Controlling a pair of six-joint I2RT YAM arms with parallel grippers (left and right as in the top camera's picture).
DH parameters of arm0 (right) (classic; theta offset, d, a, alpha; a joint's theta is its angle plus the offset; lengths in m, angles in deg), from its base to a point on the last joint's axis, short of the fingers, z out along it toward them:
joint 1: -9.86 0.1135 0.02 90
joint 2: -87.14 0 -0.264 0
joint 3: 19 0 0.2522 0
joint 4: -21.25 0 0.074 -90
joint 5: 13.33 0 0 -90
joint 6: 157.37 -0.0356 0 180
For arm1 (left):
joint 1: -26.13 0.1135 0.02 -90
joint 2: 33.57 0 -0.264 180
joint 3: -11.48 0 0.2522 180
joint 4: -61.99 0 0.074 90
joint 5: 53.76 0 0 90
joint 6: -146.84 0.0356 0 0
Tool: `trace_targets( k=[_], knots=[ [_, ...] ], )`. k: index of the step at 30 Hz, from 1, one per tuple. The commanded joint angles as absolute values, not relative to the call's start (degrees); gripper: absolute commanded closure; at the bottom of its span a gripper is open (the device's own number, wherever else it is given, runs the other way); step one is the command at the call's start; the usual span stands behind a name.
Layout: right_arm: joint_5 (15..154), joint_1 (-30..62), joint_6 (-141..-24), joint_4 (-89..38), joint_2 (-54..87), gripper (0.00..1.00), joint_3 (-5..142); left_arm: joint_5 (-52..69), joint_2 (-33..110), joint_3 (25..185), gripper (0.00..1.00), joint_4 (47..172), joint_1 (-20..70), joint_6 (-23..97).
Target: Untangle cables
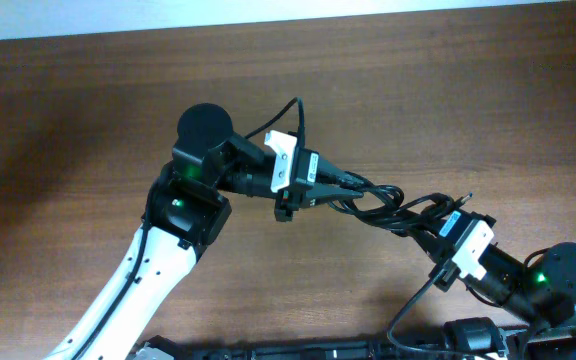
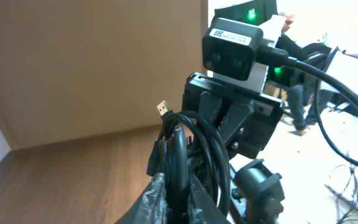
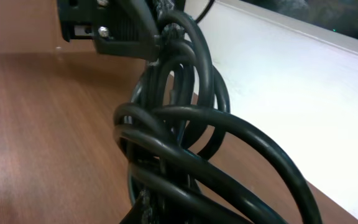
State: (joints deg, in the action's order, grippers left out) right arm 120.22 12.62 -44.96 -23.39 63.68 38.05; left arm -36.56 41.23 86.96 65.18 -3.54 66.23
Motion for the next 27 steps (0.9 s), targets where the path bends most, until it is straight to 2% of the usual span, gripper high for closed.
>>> trace_targets(
  k=[1, 5, 8, 11, 13, 14, 15, 16, 17, 18, 21, 27],
  knots=[
    [119.20, 12.40, -45.31, -23.12, 63.79, 0.96, 38.81, -34.44, 41.43, 87.33, 0.72, 64.92, -3.56, 66.60],
    [118.43, 12.40, -45.33, -23.15, 63.79, 0.96, 38.81, -34.44, 41.43, 87.33, 0.76, 65.03, -3.56, 66.60],
    [118.45, 12.40, -45.33, -23.15, 63.79, 0.96, 38.81, -34.44, 41.43, 87.33, 0.86, 65.05, -3.56, 66.60],
    [118.45, 12.40, -45.33, -23.12, 63.79, 0.96, 38.81, -34.46, 41.43, 87.33, 0.85, 65.09, -3.56, 66.60],
    [118.39, 12.40, -45.33, -22.88, 63.79, 0.96, 38.81, -34.46, 41.43, 87.33, 0.67, 65.40, -3.56, 66.60],
    [118.04, 12.40, -45.42, -22.42, 63.79, 0.96, 38.81, -34.39, 41.43, 87.33, 0.63, 65.77, -3.56, 66.60],
    [117.60, 12.40, -46.64, -21.77, 63.79, 0.96, 38.81, -33.39, 41.43, 87.33, 0.52, 66.45, -3.56, 66.58],
    [116.00, 12.40, -48.76, -20.87, 63.79, 0.96, 38.81, -30.98, 41.43, 87.33, 0.34, 67.89, -3.54, 66.56],
    [113.86, 12.40, -51.08, -20.13, 63.79, 0.96, 38.81, -28.58, 41.43, 87.33, 0.07, 69.18, -3.54, 65.97],
    [111.09, 12.40, -53.70, -19.52, 63.79, 0.96, 38.81, -25.74, 41.43, 87.33, 0.01, 70.21, -3.54, 64.24],
    [101.97, 12.40, -61.35, -18.84, 63.79, 0.96, 38.81, -19.36, 41.43, 87.33, 0.01, 71.98, -3.37, 59.26],
    [101.51, 12.40, -66.95, -15.32, 63.79, 0.96, 38.81, -16.34, 41.43, 87.33, 0.01, 71.96, -3.35, 51.19]
  ],
)
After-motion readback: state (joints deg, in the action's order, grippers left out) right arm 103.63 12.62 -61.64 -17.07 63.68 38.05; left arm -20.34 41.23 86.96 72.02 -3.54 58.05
